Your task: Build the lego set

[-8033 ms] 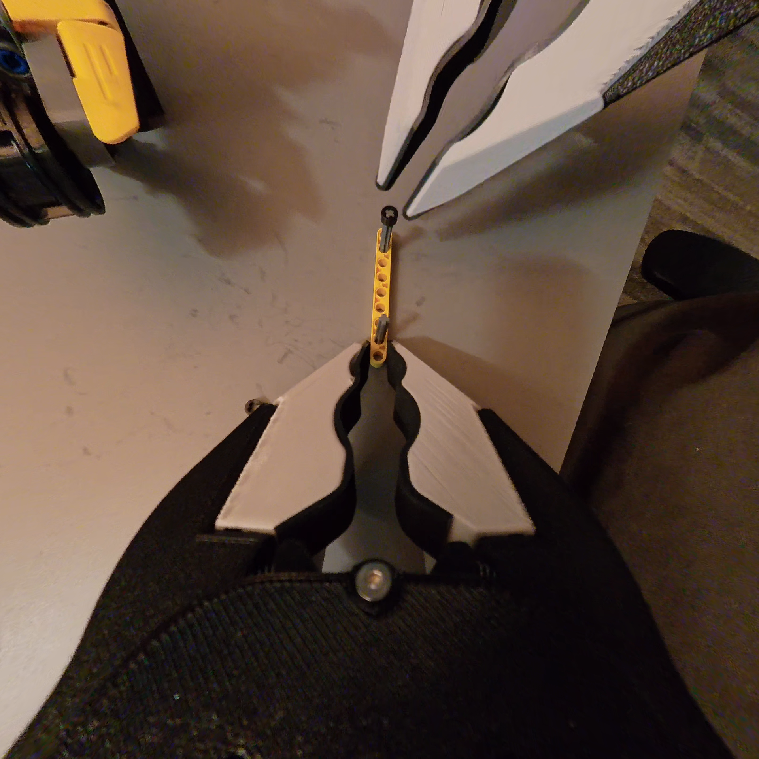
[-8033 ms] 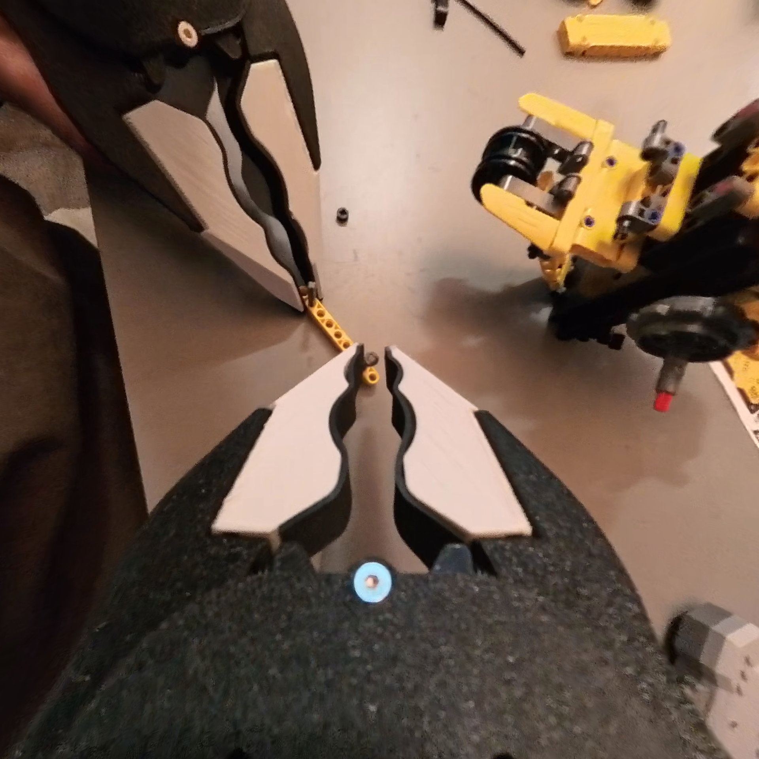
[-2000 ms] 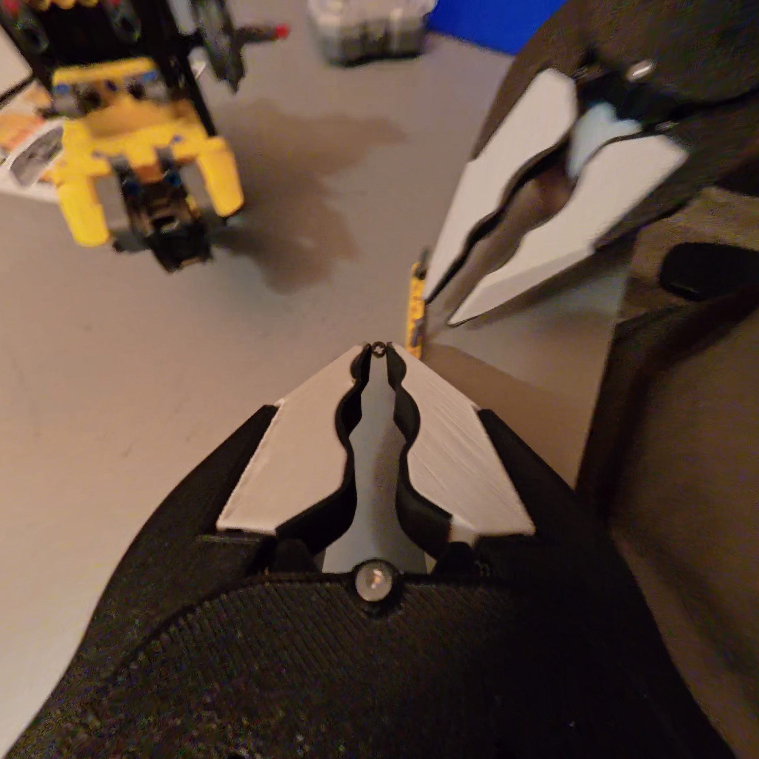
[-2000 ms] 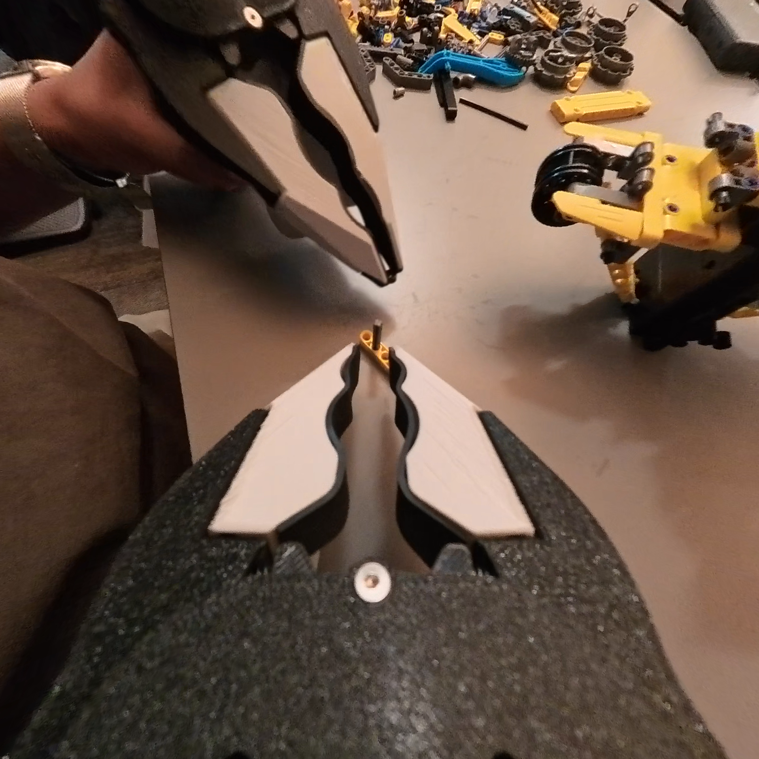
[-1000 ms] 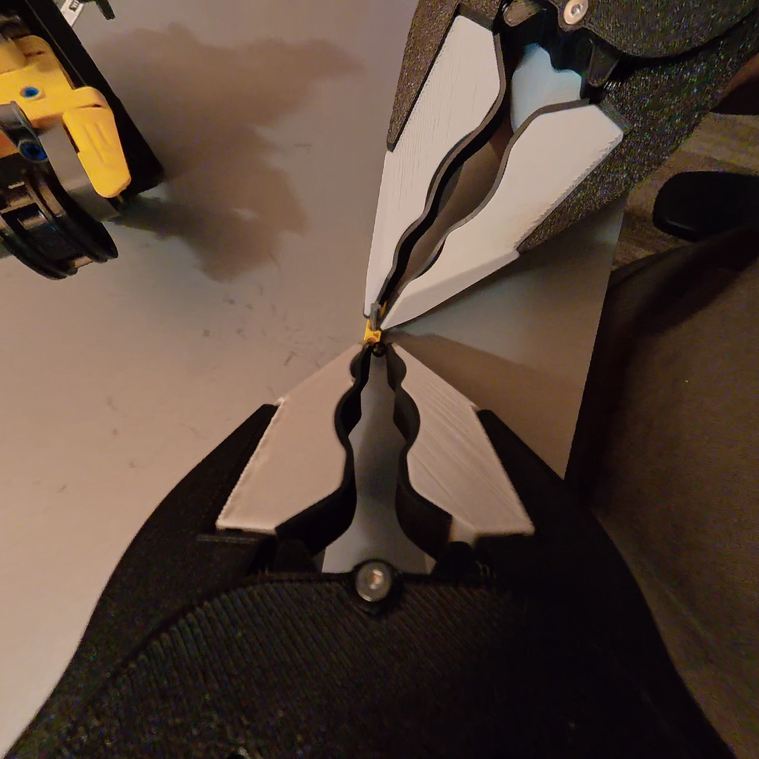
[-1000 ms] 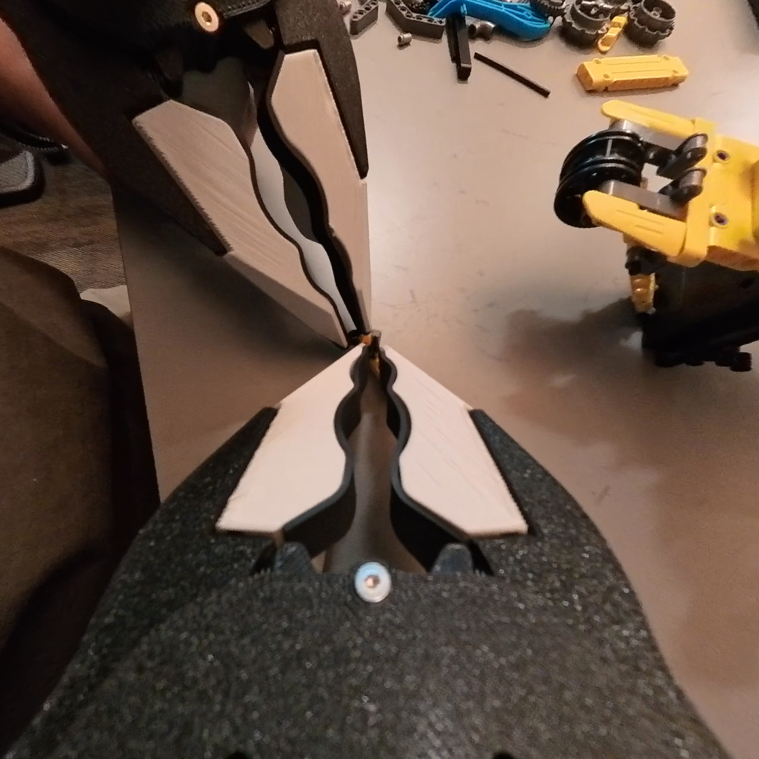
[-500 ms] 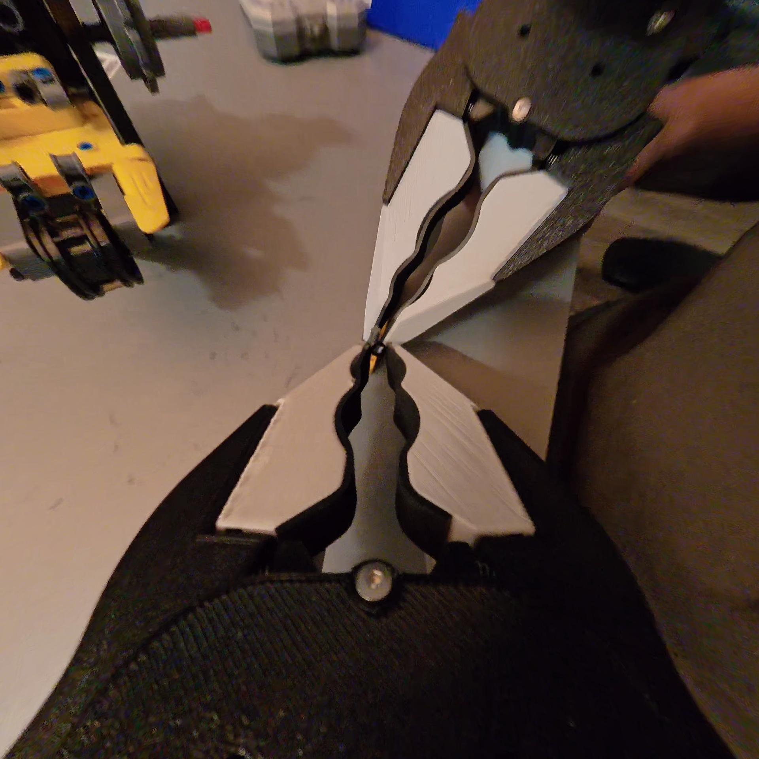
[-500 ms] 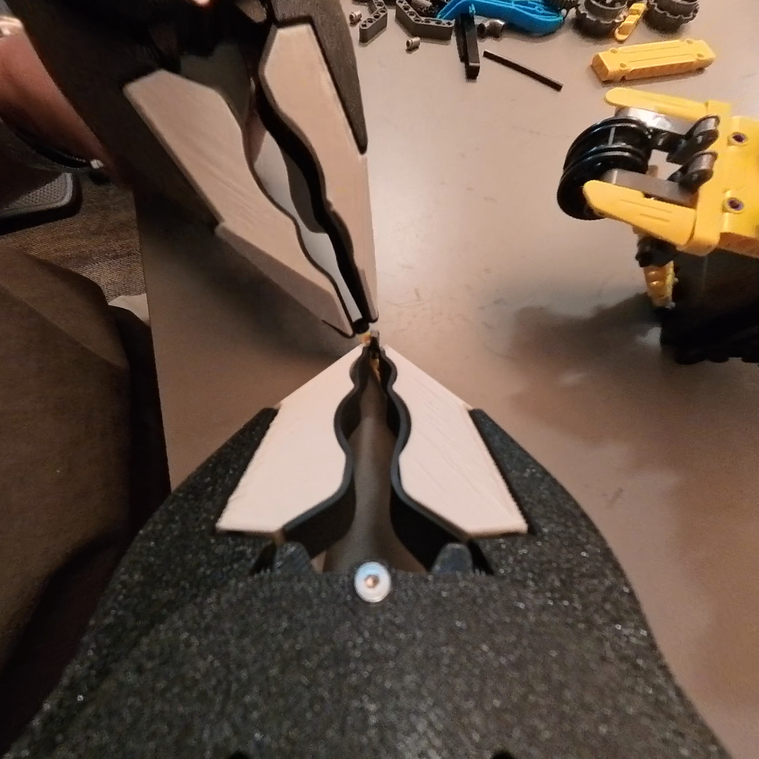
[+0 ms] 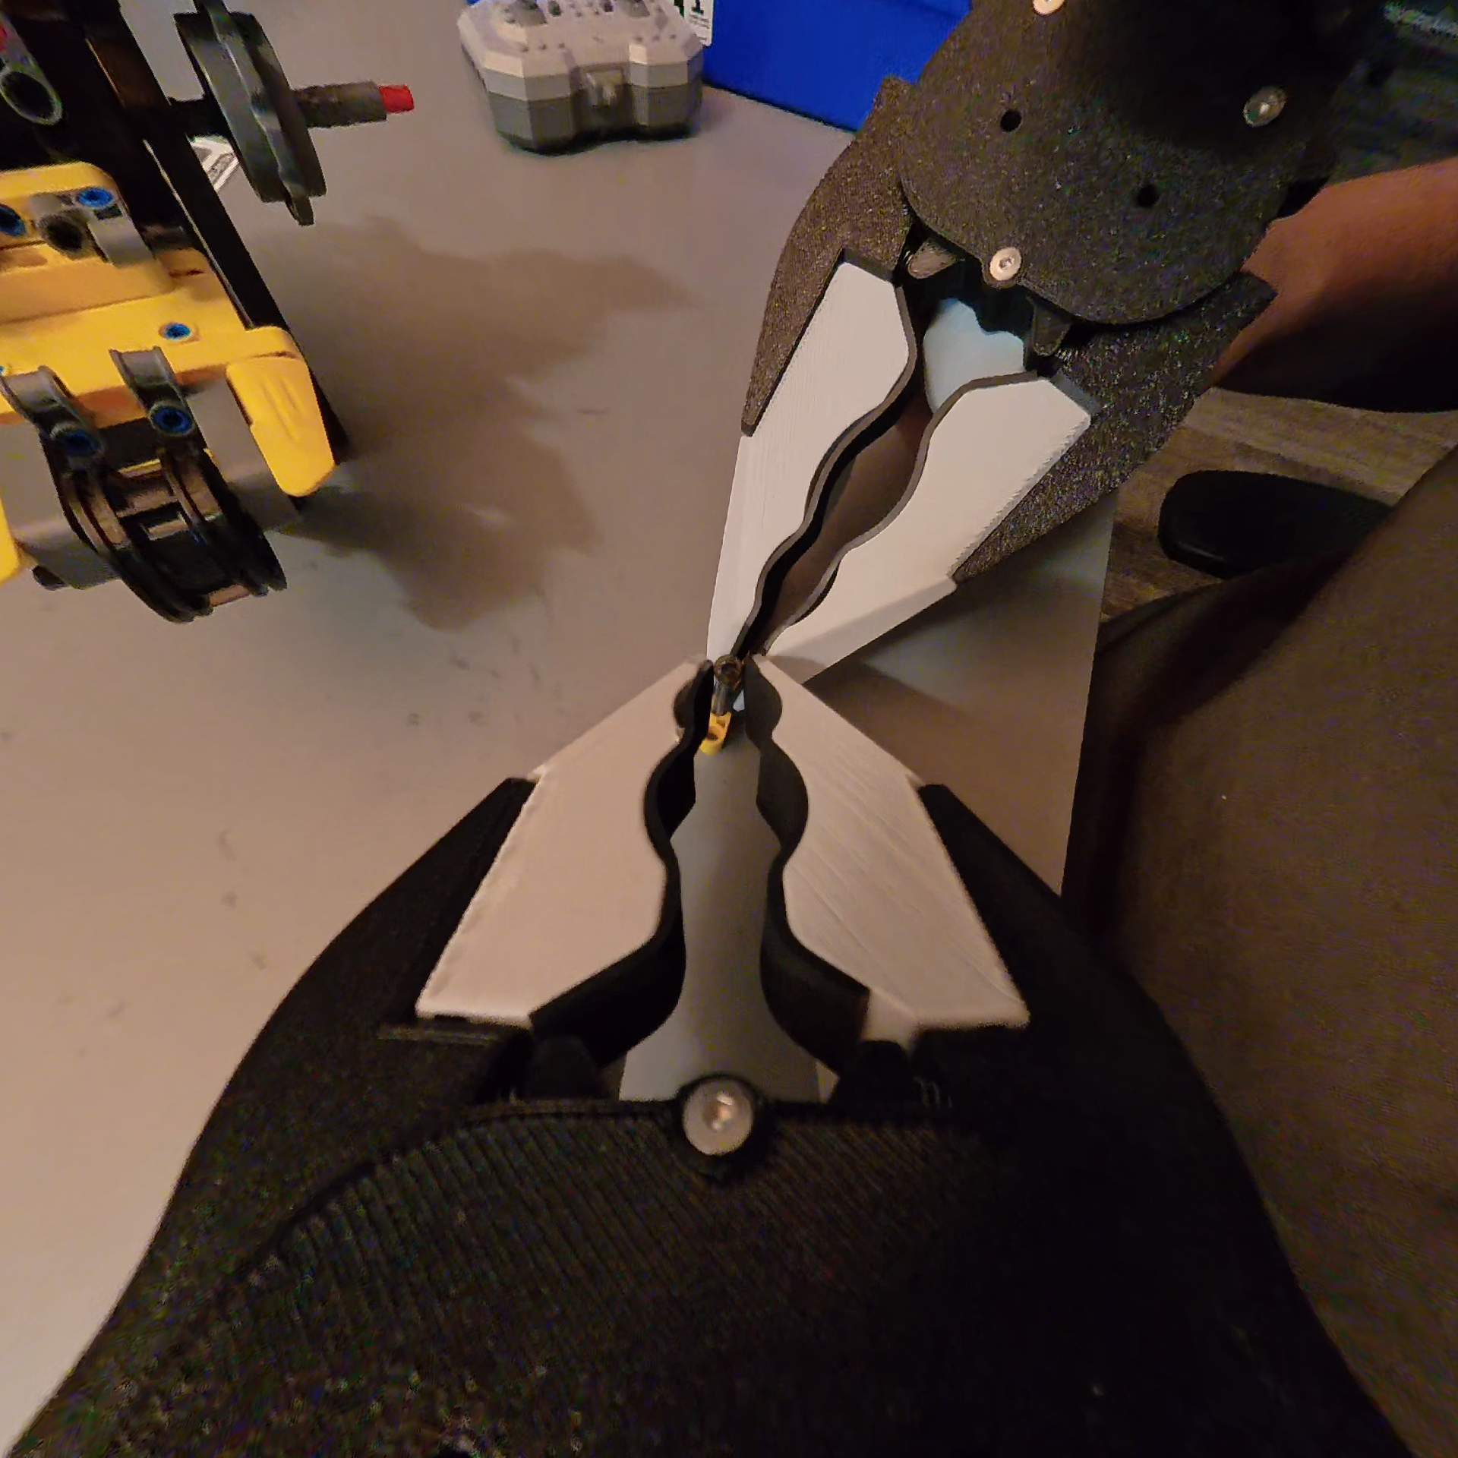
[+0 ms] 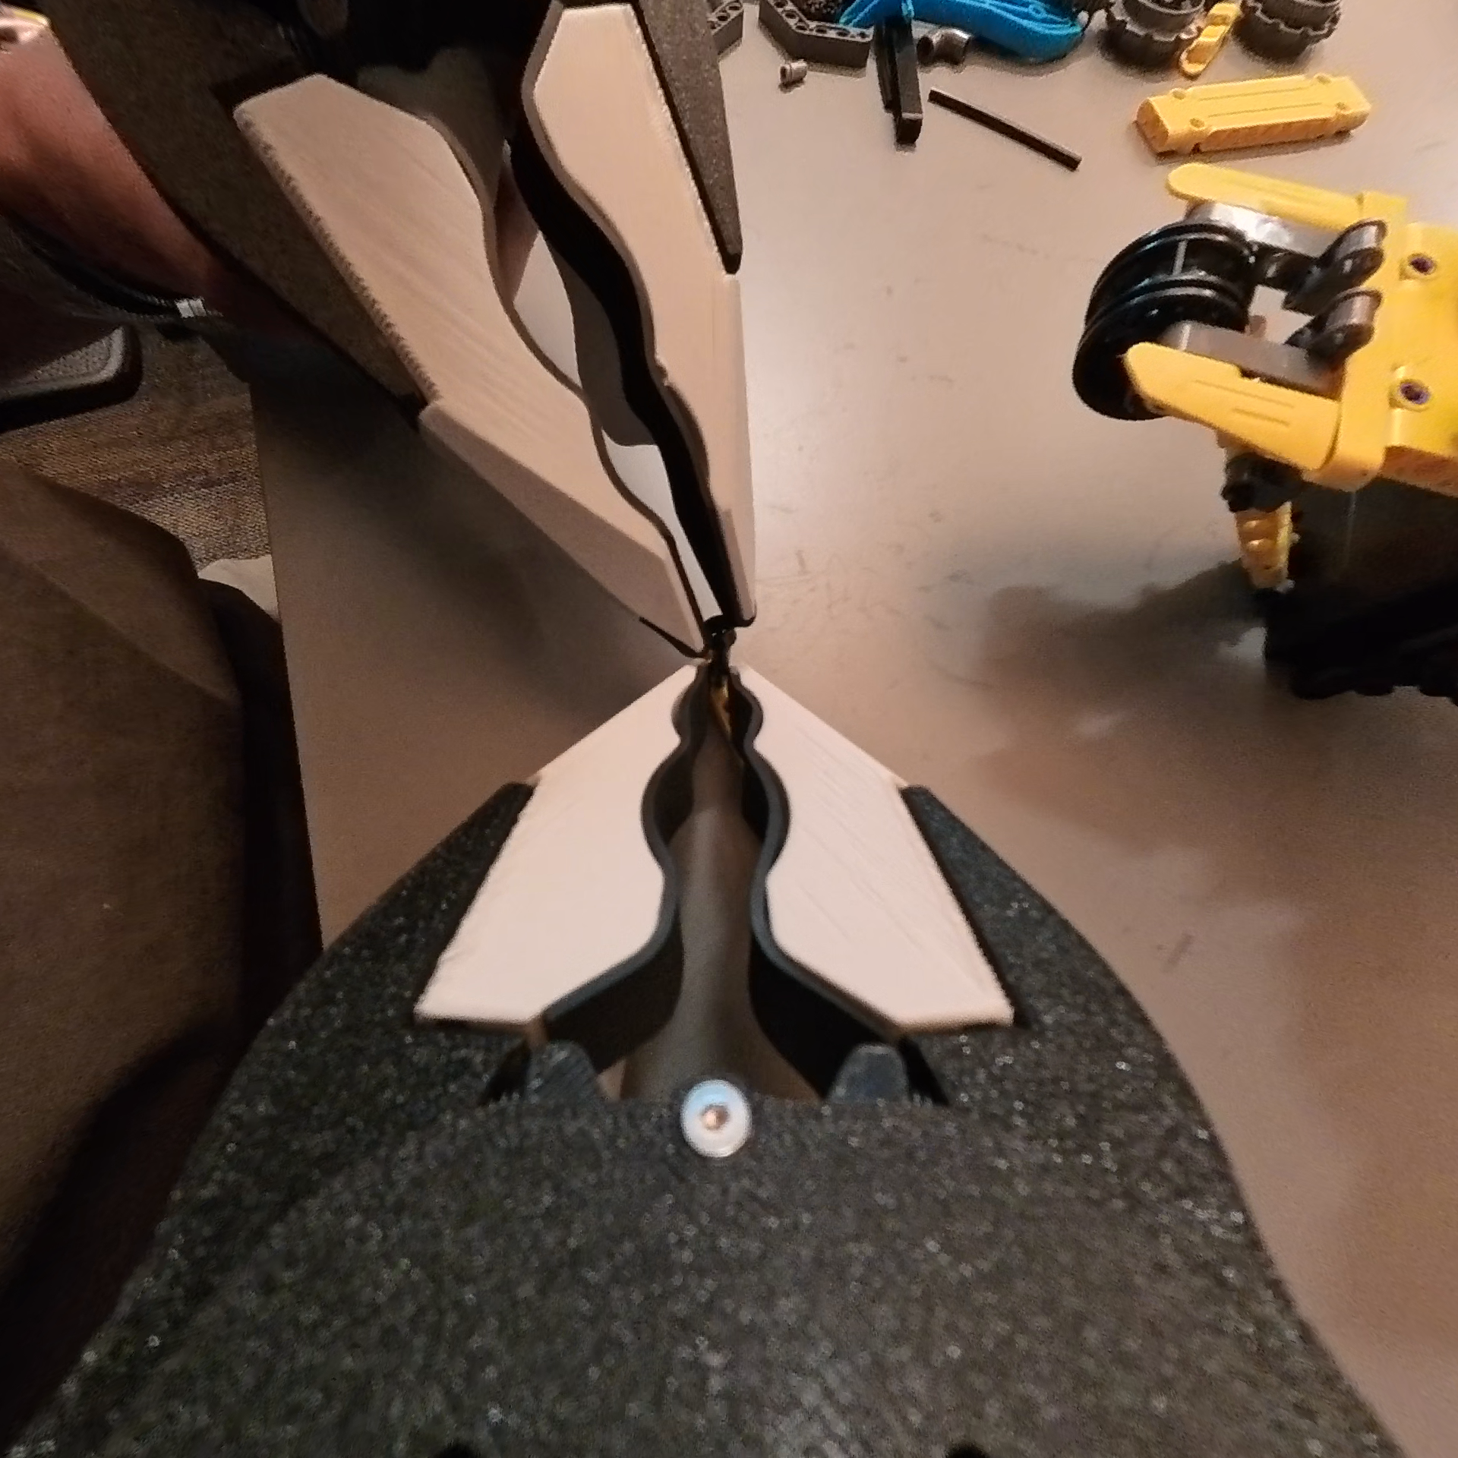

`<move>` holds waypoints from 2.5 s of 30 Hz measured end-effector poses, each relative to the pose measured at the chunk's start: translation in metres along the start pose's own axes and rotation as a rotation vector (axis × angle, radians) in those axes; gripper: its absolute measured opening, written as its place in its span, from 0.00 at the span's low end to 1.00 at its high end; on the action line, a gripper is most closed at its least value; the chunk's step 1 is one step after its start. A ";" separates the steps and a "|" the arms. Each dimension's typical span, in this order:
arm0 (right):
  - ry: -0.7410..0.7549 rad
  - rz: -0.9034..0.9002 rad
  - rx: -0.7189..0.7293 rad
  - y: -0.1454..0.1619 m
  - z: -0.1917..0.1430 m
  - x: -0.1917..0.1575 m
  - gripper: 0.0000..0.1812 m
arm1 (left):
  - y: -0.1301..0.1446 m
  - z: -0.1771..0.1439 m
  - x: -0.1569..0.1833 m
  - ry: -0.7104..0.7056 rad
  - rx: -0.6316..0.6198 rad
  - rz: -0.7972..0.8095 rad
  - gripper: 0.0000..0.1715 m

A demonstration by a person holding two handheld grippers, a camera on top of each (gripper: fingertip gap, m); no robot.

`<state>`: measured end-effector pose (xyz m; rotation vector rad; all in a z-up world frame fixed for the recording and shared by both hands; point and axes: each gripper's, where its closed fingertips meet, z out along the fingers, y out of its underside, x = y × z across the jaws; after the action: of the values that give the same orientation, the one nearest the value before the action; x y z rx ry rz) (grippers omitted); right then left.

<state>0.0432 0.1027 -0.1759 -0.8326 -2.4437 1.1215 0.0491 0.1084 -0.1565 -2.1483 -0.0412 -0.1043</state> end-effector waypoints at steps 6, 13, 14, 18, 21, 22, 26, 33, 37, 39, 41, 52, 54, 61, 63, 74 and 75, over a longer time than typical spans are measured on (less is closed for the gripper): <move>0.006 -0.002 -0.001 0.000 0.000 0.000 0.01 | -0.001 0.001 -0.001 -0.034 -0.053 0.016 0.04; 0.011 -0.012 0.000 0.000 0.001 0.000 0.01 | 0.000 0.000 -0.001 -0.053 -0.098 0.053 0.03; 0.011 -0.013 0.000 0.000 0.001 0.000 0.01 | 0.001 0.000 0.000 -0.056 -0.105 0.059 0.03; 0.014 -0.007 0.000 0.000 0.000 0.001 0.01 | 0.002 0.000 -0.001 -0.059 -0.105 0.063 0.03; 0.014 -0.007 0.000 0.000 0.001 0.001 0.01 | 0.001 0.000 -0.001 -0.056 -0.104 0.058 0.03; 0.014 -0.007 0.000 0.000 0.001 0.001 0.02 | 0.001 0.001 -0.001 -0.057 -0.105 0.058 0.03; 0.013 -0.006 0.000 0.000 0.000 0.001 0.01 | 0.001 0.001 -0.002 -0.064 -0.113 0.062 0.04; 0.016 -0.016 0.000 0.000 0.001 0.000 0.01 | 0.000 0.002 -0.001 -0.063 -0.107 0.062 0.03; 0.017 -0.017 0.000 0.000 0.001 0.000 0.01 | 0.000 0.002 -0.001 -0.061 -0.113 0.061 0.03; 0.017 -0.018 0.000 0.000 0.001 0.000 0.01 | 0.000 0.002 -0.001 -0.058 -0.116 0.059 0.03; 0.017 -0.021 0.000 0.000 0.001 0.000 0.01 | 0.000 0.001 -0.001 -0.058 -0.126 0.058 0.04; 0.019 -0.021 0.000 0.000 0.001 0.000 0.01 | 0.001 0.001 -0.001 -0.082 -0.160 0.061 0.04; 0.021 -0.022 0.000 0.000 0.001 0.000 0.01 | 0.001 0.001 -0.002 -0.084 -0.156 0.057 0.04; 0.019 -0.023 0.000 0.000 0.001 0.000 0.01 | 0.002 0.000 -0.001 -0.096 -0.167 0.037 0.03; 0.022 -0.023 0.000 0.000 0.000 0.000 0.02 | 0.003 0.000 -0.001 -0.099 -0.177 0.040 0.03; 0.024 -0.022 -0.001 0.000 0.001 0.001 0.02 | 0.003 0.001 -0.002 -0.119 -0.168 0.035 0.03; 0.025 -0.022 -0.002 0.000 0.001 0.000 0.01 | 0.003 0.000 -0.003 -0.120 -0.170 0.034 0.03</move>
<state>0.0427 0.1028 -0.1764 -0.8128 -2.4278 1.0948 0.0467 0.1070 -0.1594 -2.3220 -0.0677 0.0419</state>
